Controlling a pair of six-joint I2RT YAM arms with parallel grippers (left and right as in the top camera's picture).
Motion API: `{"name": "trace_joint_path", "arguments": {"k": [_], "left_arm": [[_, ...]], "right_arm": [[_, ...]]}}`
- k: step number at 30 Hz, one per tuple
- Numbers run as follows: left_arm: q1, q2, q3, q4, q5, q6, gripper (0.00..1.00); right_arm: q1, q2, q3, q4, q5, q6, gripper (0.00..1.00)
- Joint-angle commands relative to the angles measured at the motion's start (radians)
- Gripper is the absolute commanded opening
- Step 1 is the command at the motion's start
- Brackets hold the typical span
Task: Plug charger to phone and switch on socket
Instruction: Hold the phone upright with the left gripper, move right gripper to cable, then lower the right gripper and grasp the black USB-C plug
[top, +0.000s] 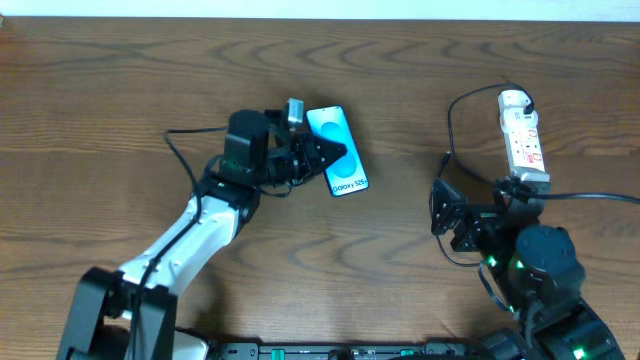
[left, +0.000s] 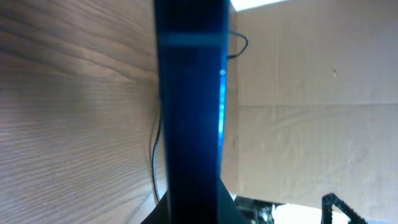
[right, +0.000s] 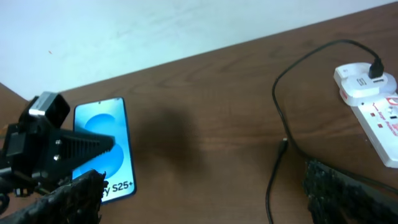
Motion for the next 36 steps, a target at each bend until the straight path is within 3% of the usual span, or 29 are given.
{"name": "trace_joint_path", "arguments": {"k": [1, 7, 11, 14, 20, 24, 30, 36], "left_arm": [[-0.002, 0.029, 0.029, -0.009, 0.093, 0.067, 0.07], [-0.001, 0.034, 0.029, -0.06, 0.123, 0.11, 0.08], [-0.001, 0.034, 0.029, -0.061, 0.147, 0.111, 0.08], [-0.001, 0.034, 0.029, -0.064, 0.156, 0.111, 0.07], [-0.001, 0.034, 0.028, -0.064, 0.156, 0.11, 0.08], [-0.001, 0.034, 0.028, -0.064, 0.164, 0.11, 0.07], [-0.001, 0.034, 0.028, -0.064, 0.211, 0.11, 0.07], [-0.001, 0.034, 0.028, -0.064, 0.232, 0.109, 0.07]], "right_arm": [[-0.005, 0.058, -0.004, -0.002, 0.053, -0.015, 0.99], [-0.006, 0.243, -0.002, 0.034, 0.099, 0.0, 0.99], [-0.031, 0.423, 0.062, -0.005, 0.094, 0.134, 0.99], [-0.085, 0.606, 0.208, -0.15, 0.094, 0.209, 0.89], [-0.164, 0.867, 0.472, -0.381, 0.047, 0.211, 0.77], [-0.194, 1.025, 0.568, -0.468, -0.003, 0.211, 0.63], [-0.198, 1.188, 0.579, -0.461, -0.032, 0.211, 0.52], [-0.198, 1.279, 0.579, -0.369, -0.032, 0.21, 0.5]]}}
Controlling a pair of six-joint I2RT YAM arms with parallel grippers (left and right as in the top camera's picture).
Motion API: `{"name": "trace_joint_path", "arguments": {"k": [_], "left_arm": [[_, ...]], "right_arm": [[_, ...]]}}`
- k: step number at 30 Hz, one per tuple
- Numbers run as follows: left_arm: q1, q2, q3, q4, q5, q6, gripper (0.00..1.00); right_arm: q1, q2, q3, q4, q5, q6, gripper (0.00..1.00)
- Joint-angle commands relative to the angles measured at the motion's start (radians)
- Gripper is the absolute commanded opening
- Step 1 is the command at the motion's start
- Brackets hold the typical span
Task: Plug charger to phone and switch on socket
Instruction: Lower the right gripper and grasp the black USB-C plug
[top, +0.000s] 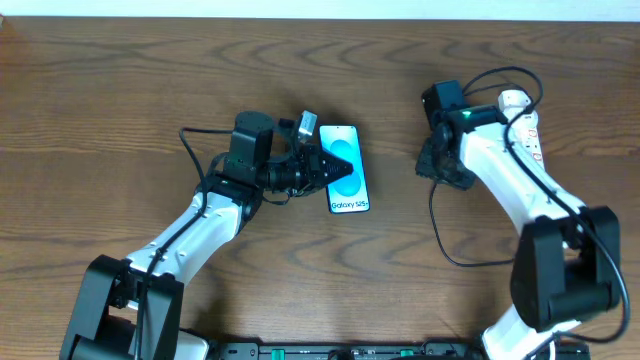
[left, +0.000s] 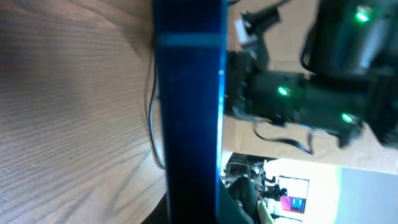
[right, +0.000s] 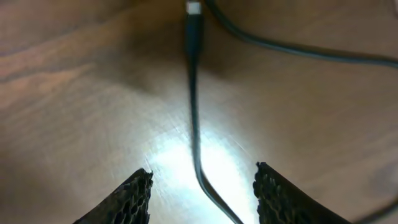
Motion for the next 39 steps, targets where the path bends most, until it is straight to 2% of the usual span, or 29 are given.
{"name": "trace_joint_path", "arguments": {"k": [1, 8, 16, 26, 30, 34, 36, 39], "left_arm": [[-0.001, -0.006, 0.023, 0.009, 0.052, 0.023, 0.08], [-0.002, -0.006, 0.023, 0.009, 0.053, 0.022, 0.08], [-0.002, -0.006, 0.023, 0.009, 0.052, 0.015, 0.07], [-0.002, -0.006, 0.023, 0.009, 0.052, 0.015, 0.07], [-0.001, -0.006, 0.023, 0.009, 0.05, -0.042, 0.07], [-0.001, -0.006, 0.023, 0.009, 0.044, -0.067, 0.07], [-0.001, -0.006, 0.023, 0.009, 0.044, -0.067, 0.07], [-0.001, -0.006, 0.023, 0.009, 0.044, -0.067, 0.07]], "right_arm": [[-0.003, 0.037, 0.014, 0.039, -0.002, 0.01, 0.49], [-0.003, 0.119, 0.013, 0.088, 0.083, 0.01, 0.45], [-0.006, 0.23, 0.013, 0.1, 0.095, 0.01, 0.49], [-0.005, 0.238, 0.013, 0.121, 0.095, 0.01, 0.53], [-0.002, 0.238, 0.013, 0.12, 0.092, 0.01, 0.54], [-0.002, 0.238, 0.013, 0.121, 0.092, 0.01, 0.52], [-0.002, 0.238, 0.013, 0.121, 0.089, 0.01, 0.43], [-0.002, 0.238, 0.013, 0.116, 0.067, 0.01, 0.4]]}}
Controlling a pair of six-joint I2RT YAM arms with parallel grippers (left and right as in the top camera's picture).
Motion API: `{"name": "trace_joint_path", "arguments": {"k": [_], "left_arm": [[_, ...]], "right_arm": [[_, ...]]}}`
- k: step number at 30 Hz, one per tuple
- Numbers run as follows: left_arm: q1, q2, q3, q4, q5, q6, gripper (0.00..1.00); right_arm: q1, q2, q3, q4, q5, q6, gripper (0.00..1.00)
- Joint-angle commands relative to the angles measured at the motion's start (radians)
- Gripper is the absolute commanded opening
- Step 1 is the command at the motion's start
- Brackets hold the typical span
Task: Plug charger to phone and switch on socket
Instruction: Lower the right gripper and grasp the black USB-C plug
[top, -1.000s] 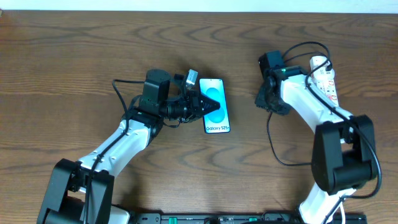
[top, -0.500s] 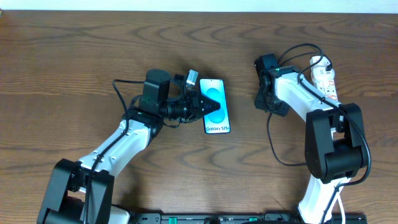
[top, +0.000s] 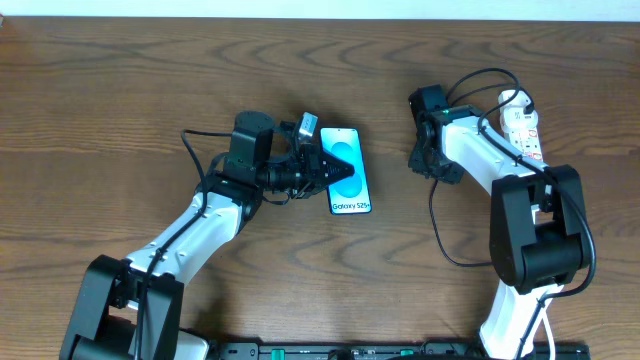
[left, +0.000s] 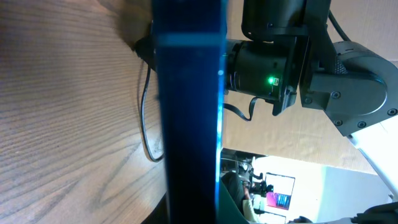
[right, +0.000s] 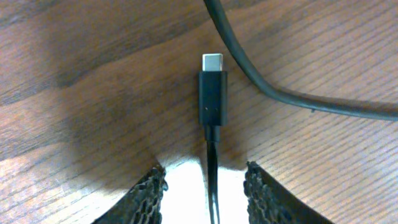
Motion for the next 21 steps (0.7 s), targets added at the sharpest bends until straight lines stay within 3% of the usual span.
{"name": "trace_joint_path", "arguments": {"k": [1, 9, 16, 21], "left_arm": [[-0.001, -0.006, 0.023, 0.009, 0.02, -0.005, 0.08], [-0.001, -0.006, 0.023, 0.009, 0.02, -0.005, 0.07], [-0.001, -0.006, 0.023, 0.009, 0.021, -0.005, 0.08], [-0.002, -0.006, 0.023, 0.009, 0.021, -0.006, 0.07]], "right_arm": [[-0.002, 0.049, -0.013, -0.013, -0.024, 0.002, 0.38], [-0.002, 0.049, -0.014, -0.03, -0.053, 0.002, 0.35], [-0.002, 0.049, -0.014, -0.05, -0.062, 0.002, 0.2], [-0.002, 0.049, -0.014, -0.058, -0.067, 0.002, 0.01]]}}
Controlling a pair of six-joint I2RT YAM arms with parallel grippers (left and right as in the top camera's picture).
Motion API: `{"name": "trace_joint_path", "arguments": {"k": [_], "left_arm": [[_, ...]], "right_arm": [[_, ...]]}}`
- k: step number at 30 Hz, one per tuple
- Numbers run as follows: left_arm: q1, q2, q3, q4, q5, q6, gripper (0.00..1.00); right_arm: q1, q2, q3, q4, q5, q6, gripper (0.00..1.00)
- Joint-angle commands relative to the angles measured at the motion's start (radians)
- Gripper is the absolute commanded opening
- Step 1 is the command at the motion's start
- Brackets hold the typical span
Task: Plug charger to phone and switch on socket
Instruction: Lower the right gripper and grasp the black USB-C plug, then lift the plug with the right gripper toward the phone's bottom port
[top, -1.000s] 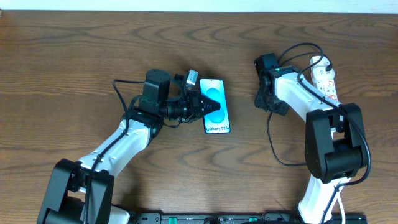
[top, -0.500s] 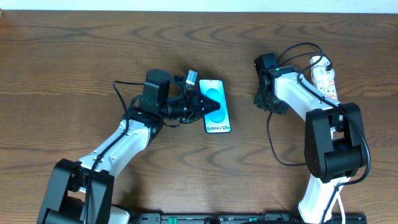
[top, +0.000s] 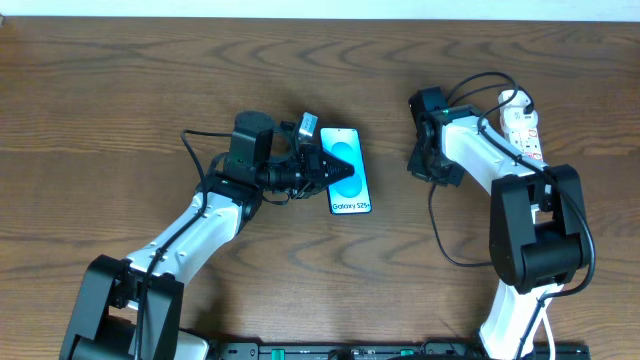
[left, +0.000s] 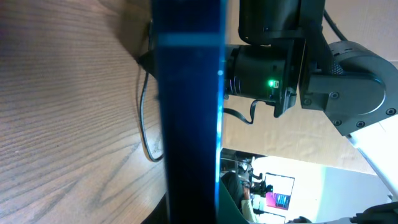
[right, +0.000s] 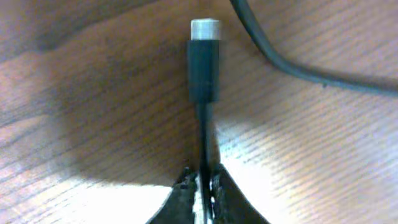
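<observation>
The blue Galaxy phone (top: 345, 172) lies screen-up mid-table, and my left gripper (top: 328, 170) is shut on its left edge; in the left wrist view the phone (left: 188, 112) fills the middle as a dark blue band. The black charger cable (top: 438, 215) runs from the white socket strip (top: 522, 122) at the right. My right gripper (right: 202, 186) is shut on the cable just behind its USB-C plug (right: 204, 62), which lies on the wood pointing away from the camera. In the overhead view my right gripper (top: 428, 165) sits left of the strip.
The cable loops (top: 478, 82) over the wood above and below my right arm. The left arm's own thin cable (top: 192, 140) trails at the left. The wooden table (top: 120, 90) reaches to a pale wall at the top.
My right gripper's fingers, which stood apart on either side of the cable behind the plug, are now shut on that cable. The left gripper and phone have not moved.
My left gripper held the tilted phone while my right gripper stood open near the front right. Then the phone lay straighter and the right gripper was open over the cable near the strip. It then straddled the plug's cable, and now grips it.
</observation>
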Motion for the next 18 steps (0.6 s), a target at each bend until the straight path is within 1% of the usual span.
{"name": "trace_joint_path", "arguments": {"k": [1, 6, 9, 10, 12, 15, 18], "left_arm": [[-0.001, -0.006, 0.023, 0.01, 0.021, -0.011, 0.07], [-0.001, -0.006, 0.023, 0.01, 0.02, -0.056, 0.07], [-0.001, -0.006, 0.023, 0.01, 0.021, -0.063, 0.07], [-0.001, -0.006, 0.023, 0.01, 0.021, -0.066, 0.08], [-0.001, -0.006, 0.023, 0.01, 0.019, -0.074, 0.07], [-0.001, -0.006, 0.023, 0.01, 0.006, -0.117, 0.07], [0.001, -0.006, 0.023, 0.01, -0.003, -0.146, 0.07]], "right_arm": [[-0.002, 0.047, -0.016, -0.01, -0.029, -0.001, 0.01], [-0.002, 0.046, -0.016, -0.01, -0.092, -0.002, 0.01], [-0.002, 0.045, -0.014, -0.009, -0.14, -0.04, 0.01], [-0.002, 0.04, -0.014, -0.009, -0.174, -0.075, 0.01], [-0.002, 0.015, -0.014, -0.009, -0.188, -0.116, 0.01], [-0.003, -0.038, -0.014, -0.008, -0.189, -0.125, 0.01], [-0.004, -0.123, -0.014, -0.003, -0.219, -0.172, 0.01]]}}
